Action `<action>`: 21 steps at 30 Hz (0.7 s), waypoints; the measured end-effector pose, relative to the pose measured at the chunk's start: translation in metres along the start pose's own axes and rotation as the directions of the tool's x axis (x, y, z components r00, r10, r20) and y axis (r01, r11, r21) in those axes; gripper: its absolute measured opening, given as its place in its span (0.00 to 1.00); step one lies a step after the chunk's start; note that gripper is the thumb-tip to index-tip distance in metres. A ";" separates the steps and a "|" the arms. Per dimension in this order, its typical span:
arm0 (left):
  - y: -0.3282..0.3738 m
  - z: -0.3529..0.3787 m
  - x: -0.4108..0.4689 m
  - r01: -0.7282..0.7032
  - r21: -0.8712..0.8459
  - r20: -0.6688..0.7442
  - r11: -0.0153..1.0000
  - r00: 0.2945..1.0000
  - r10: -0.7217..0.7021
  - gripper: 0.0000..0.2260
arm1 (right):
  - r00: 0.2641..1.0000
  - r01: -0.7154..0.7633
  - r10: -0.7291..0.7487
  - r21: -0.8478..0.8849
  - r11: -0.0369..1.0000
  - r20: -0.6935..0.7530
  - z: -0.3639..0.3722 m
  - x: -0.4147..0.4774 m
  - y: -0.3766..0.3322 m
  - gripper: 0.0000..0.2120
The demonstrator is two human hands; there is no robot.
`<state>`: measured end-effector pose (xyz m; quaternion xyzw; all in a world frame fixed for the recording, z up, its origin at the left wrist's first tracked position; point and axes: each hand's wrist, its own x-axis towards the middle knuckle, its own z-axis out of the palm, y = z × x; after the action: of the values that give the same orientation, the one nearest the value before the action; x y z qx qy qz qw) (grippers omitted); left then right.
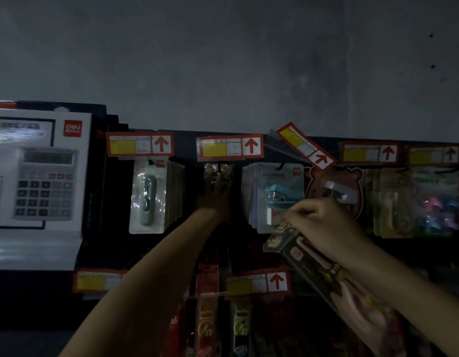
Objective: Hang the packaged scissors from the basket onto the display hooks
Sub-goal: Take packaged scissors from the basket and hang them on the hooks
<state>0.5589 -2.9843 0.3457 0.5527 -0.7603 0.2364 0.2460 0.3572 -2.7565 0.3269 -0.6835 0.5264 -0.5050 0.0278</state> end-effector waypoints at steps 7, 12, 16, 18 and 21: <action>0.004 -0.019 -0.024 0.020 -0.099 0.057 0.995 0.998 -0.015 0.40 | 0.999 -0.009 0.013 0.093 0.996 -0.042 0.011 -0.002 -0.003 0.09; 0.009 -0.039 -0.055 0.019 -0.298 0.022 0.954 1.000 -0.013 0.26 | 0.996 -0.016 0.034 0.198 0.980 -0.088 0.018 -0.008 -0.012 0.09; 0.005 -0.057 -0.084 -0.002 -0.439 0.019 0.898 1.000 0.011 0.13 | 0.993 -0.043 0.072 0.279 0.959 -0.094 0.025 -0.012 -0.020 0.16; 0.005 -0.070 -0.108 0.016 -0.625 -0.006 0.780 1.000 -0.026 0.07 | 0.993 -0.064 0.094 0.342 0.938 -0.073 0.030 -0.014 -0.023 0.19; 0.010 -0.092 -0.149 0.000 -0.841 -0.059 0.541 0.994 -0.092 0.07 | 0.990 -0.083 0.122 0.407 0.910 -0.070 0.041 -0.011 -0.029 0.17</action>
<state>0.5991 -2.8159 0.3206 0.3752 -0.7532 -0.1366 0.5227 0.4074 -2.7550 0.3163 -0.6100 0.4470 -0.6319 0.1698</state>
